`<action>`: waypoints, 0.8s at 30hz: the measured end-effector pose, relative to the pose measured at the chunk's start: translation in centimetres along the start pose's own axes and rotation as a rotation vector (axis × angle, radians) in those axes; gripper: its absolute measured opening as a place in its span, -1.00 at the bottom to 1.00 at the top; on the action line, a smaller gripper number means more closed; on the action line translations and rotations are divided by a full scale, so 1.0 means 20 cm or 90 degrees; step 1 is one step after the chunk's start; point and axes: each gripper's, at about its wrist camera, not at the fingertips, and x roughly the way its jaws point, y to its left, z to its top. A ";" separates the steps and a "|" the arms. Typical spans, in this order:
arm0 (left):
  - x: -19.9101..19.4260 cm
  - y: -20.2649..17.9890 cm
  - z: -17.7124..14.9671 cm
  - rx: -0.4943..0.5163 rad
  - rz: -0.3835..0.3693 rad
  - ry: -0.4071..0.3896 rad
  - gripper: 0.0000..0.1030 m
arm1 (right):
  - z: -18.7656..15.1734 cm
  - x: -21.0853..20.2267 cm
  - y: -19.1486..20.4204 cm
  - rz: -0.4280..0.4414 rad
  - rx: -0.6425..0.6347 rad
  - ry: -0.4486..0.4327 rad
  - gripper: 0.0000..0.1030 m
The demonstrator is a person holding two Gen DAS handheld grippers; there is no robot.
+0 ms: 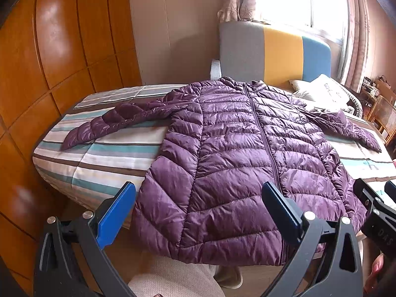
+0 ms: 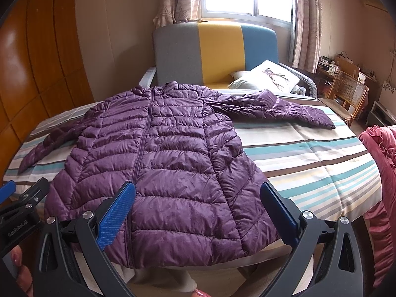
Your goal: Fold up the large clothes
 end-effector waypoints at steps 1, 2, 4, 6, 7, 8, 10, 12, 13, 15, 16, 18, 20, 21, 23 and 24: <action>0.00 0.00 0.00 0.002 0.000 -0.001 0.96 | 0.00 0.00 0.00 0.001 -0.001 0.001 0.94; 0.00 0.00 0.00 0.003 0.000 -0.001 0.96 | 0.00 0.00 0.00 0.000 -0.001 0.002 0.94; 0.00 0.00 0.00 0.000 0.000 -0.001 0.96 | 0.00 0.00 0.00 0.001 0.001 0.002 0.94; 0.00 0.00 0.00 0.002 0.000 0.001 0.96 | 0.00 0.00 0.00 0.002 0.002 0.004 0.94; 0.00 0.00 0.00 0.001 0.000 0.001 0.96 | 0.01 0.00 0.00 0.002 0.002 0.002 0.94; 0.00 0.00 0.00 0.002 0.000 0.000 0.96 | 0.01 0.00 0.00 0.001 0.001 0.003 0.94; 0.01 0.00 0.00 0.001 0.000 0.001 0.96 | 0.01 0.00 0.00 0.002 0.002 0.005 0.94; 0.01 0.00 0.00 0.000 -0.002 0.002 0.96 | 0.01 0.00 0.01 0.003 0.001 0.006 0.94; 0.01 0.00 0.00 0.001 -0.001 0.003 0.96 | 0.01 0.01 0.01 0.002 0.000 0.008 0.94; 0.02 0.00 -0.01 -0.001 -0.001 0.006 0.96 | 0.00 0.00 0.01 0.003 0.000 0.006 0.94; 0.03 0.00 -0.01 -0.001 -0.001 0.007 0.96 | 0.01 0.01 0.01 0.003 -0.001 0.008 0.94; 0.03 0.00 -0.01 -0.002 0.000 0.008 0.96 | 0.00 0.01 0.01 0.002 -0.001 0.008 0.94; 0.03 -0.01 -0.01 0.000 0.000 0.008 0.96 | 0.00 0.01 0.01 0.003 -0.003 0.010 0.94; 0.03 -0.01 -0.01 0.000 0.001 0.008 0.96 | 0.00 0.01 0.01 0.002 -0.003 0.011 0.94; 0.03 0.00 -0.01 -0.001 0.000 0.009 0.96 | 0.00 0.01 0.01 0.003 -0.003 0.009 0.94; 0.03 0.00 -0.01 0.000 0.001 0.009 0.96 | 0.00 0.01 0.01 0.003 -0.003 0.011 0.94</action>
